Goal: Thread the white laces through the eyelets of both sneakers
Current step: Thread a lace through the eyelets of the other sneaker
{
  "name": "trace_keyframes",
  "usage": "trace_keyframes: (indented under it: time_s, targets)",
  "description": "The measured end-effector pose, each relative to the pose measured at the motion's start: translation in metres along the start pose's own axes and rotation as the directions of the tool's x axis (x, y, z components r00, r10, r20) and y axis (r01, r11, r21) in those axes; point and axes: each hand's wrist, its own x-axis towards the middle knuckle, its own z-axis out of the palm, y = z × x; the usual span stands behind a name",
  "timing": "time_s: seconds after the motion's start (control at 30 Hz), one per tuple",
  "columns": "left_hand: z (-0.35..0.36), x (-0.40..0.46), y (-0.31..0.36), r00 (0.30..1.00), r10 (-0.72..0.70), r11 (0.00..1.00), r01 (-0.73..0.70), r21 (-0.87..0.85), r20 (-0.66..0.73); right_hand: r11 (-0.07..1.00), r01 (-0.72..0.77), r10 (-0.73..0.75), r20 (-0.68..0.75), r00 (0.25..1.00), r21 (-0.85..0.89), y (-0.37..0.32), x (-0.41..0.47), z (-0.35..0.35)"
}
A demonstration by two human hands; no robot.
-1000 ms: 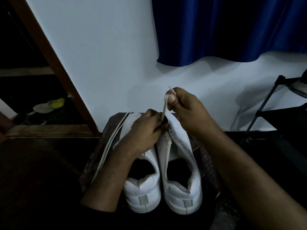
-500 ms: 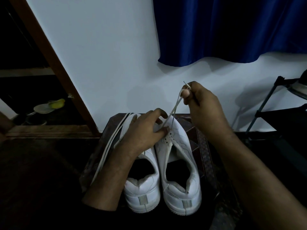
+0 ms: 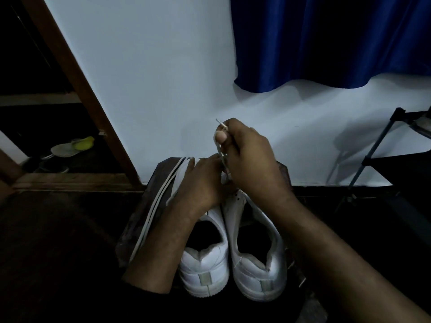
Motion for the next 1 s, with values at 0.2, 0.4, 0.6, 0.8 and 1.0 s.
trace_keyframes:
  time_s: [0.2, 0.4, 0.6, 0.8, 1.0]
  targets:
    - [0.0, -0.007, -0.004, 0.997, 0.028, 0.985, -0.04, -0.165, -0.075, 1.0, 0.016, -0.015, -0.032, 0.999, 0.027, 0.005, 0.004, -0.009]
    - [-0.013, -0.015, 0.003, 0.991, 0.003, 0.839, -0.077, -0.539, -0.137, 1.0, 0.021, -0.02, 0.064, 0.998, -0.022, 0.01, 0.005, -0.026]
    - [-0.025, -0.024, 0.011, 0.988, 0.026, 0.735, -0.12, -0.667, -0.15, 0.998, 0.018, -0.014, 0.085, 0.996, -0.053, 0.019, 0.005, -0.037]
    - [-0.029, -0.025, 0.016, 0.96, -0.04, 0.834, -0.12, -0.538, -0.276, 0.961, -0.232, 0.268, 0.292, 0.918, -0.152, 0.026, 0.007, -0.073]
    - [-0.025, -0.027, 0.014, 0.947, 0.015, 0.917, -0.141, -0.372, -0.321, 0.974, -0.101, 0.145, 0.214, 0.966, -0.204, 0.034, -0.005, -0.038]
